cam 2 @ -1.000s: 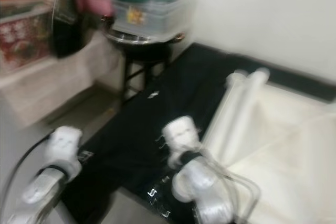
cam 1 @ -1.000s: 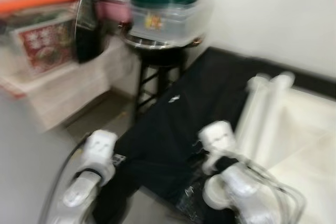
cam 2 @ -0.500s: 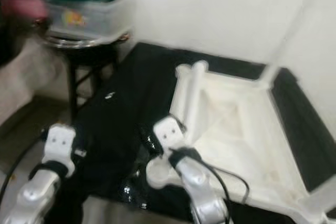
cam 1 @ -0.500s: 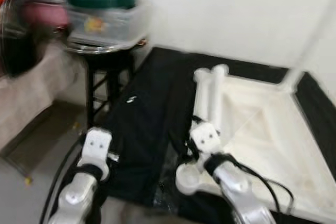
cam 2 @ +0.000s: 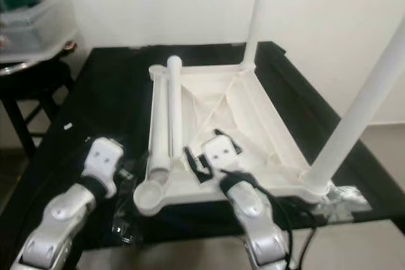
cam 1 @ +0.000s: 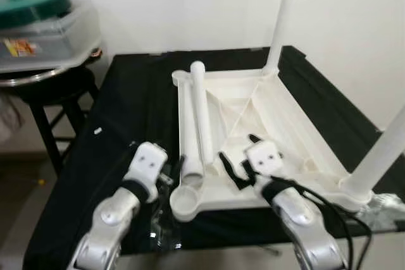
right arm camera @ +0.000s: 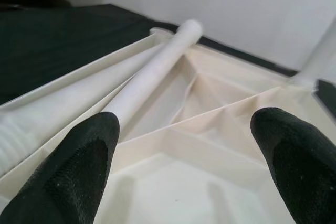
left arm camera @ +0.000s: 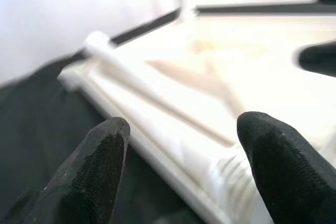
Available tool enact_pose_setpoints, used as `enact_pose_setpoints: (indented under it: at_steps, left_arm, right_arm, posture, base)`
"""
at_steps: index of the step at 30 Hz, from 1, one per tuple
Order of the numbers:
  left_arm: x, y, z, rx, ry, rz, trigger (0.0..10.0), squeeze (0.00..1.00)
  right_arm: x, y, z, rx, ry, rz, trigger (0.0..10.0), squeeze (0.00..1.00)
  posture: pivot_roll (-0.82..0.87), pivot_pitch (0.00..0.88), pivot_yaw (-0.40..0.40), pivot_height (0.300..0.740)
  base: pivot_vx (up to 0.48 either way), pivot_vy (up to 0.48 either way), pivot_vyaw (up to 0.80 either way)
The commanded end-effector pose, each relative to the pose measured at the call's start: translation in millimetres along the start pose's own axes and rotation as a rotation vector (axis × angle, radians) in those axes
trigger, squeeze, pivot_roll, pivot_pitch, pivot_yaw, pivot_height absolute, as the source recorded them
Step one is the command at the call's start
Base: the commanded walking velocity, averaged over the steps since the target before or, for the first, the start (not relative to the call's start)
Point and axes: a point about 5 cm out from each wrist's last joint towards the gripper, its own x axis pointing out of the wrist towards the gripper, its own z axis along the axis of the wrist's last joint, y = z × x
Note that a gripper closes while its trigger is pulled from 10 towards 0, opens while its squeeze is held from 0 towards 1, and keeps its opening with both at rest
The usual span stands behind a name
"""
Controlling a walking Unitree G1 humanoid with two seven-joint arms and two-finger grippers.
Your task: Building children table
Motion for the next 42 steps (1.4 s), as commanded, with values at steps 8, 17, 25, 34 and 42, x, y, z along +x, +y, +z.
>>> enact_pose_setpoints:
  at_steps: [8,17,25,34,42]
  left_arm:
    - [-5.5,4.3,10.9,0.401,0.011,-0.239,10.0,0.0]
    - [-14.0,21.0,21.0,0.658,0.074,-0.358,10.0,0.0]
    - [-15.4,18.0,18.5,0.768,0.109,-0.442,10.0,0.0]
    - [-5.6,8.5,9.9,0.801,0.123,-0.444,10.0,0.0]
    - [3.1,13.2,7.9,0.846,0.141,-0.378,10.0,0.0]
  right_arm:
    - [1.5,-21.0,-8.5,0.125,0.039,-0.158,10.0,0.0]
    - [-5.9,-32.6,-18.4,0.217,0.088,-0.09,10.0,0.0]
    - [-11.7,-55.0,-20.9,0.216,0.109,-0.143,10.0,0.0]
    - [-6.8,-46.0,-14.8,0.229,0.091,-0.083,10.0,0.0]
    - [-4.8,-35.9,-10.2,0.244,0.07,-0.028,10.0,0.0]
  posture:
    - [0.01,0.0,-0.014,0.74]
    - [0.01,0.0,-0.015,0.74]
    - [0.0,0.0,-0.01,0.74]
    - [0.0,0.0,-0.004,0.74]
    - [0.0,0.0,-0.002,0.74]
  base:
    - [0.0,0.0,-0.69]
    - [0.0,0.0,0.0]
    - [0.0,0.0,0.0]
    - [0.0,0.0,0.0]
    - [0.0,0.0,0.0]
